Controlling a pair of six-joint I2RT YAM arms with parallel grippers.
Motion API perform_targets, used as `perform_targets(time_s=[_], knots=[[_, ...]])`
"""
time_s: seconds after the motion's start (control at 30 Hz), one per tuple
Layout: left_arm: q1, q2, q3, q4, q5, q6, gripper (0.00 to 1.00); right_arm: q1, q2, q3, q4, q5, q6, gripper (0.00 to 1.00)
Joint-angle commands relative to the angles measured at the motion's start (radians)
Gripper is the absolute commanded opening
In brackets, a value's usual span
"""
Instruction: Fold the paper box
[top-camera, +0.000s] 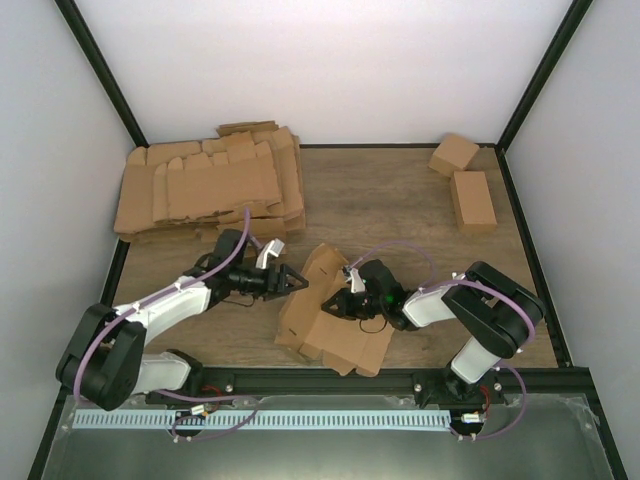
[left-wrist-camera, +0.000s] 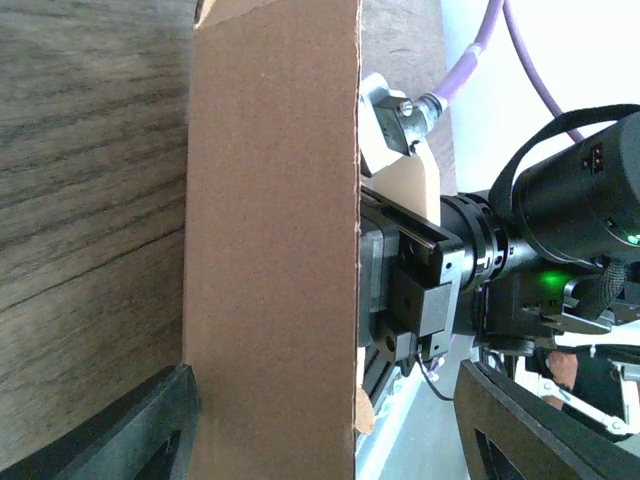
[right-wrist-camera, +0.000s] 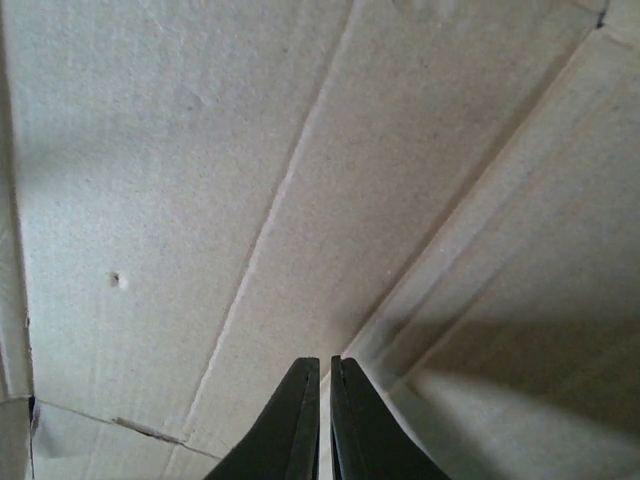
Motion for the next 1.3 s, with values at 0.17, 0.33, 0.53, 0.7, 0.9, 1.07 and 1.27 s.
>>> perform_targets(time_s=[0.17, 0.33, 0.53, 0.7, 0.9, 1.07, 1.27], knots=[[-0.085, 0.029, 0.031, 0.024, -0.019, 0.001, 0.67, 0.007, 0.014, -0.016, 0.081, -0.018, -0.005, 0.06], [-0.13, 0.034, 0.068, -0.019, -0.065, 0.012, 0.67, 0.01, 0.031, -0.018, 0.086, -0.017, -0.001, 0.06], [-0.144, 0.045, 0.086, -0.039, -0.093, 0.022, 0.67, 0.01, -0.065, -0.064, 0.066, 0.033, 0.01, 0.06], [-0.148, 0.059, 0.089, -0.044, -0.112, 0.02, 0.67, 0.01, -0.207, -0.075, -0.107, 0.099, -0.028, 0.06], [-0.16, 0.067, 0.095, -0.036, -0.115, 0.015, 0.66, 0.01, -0.364, -0.128, -0.319, 0.198, -0.033, 0.07], [-0.172, 0.075, 0.107, -0.038, -0.122, 0.014, 0.66, 0.01, -0.415, -0.188, -0.374, 0.222, 0.011, 0.07], [-0.186, 0.087, 0.119, -0.037, -0.129, 0.012, 0.66, 0.01, -0.369, -0.208, -0.347, 0.208, 0.038, 0.07]])
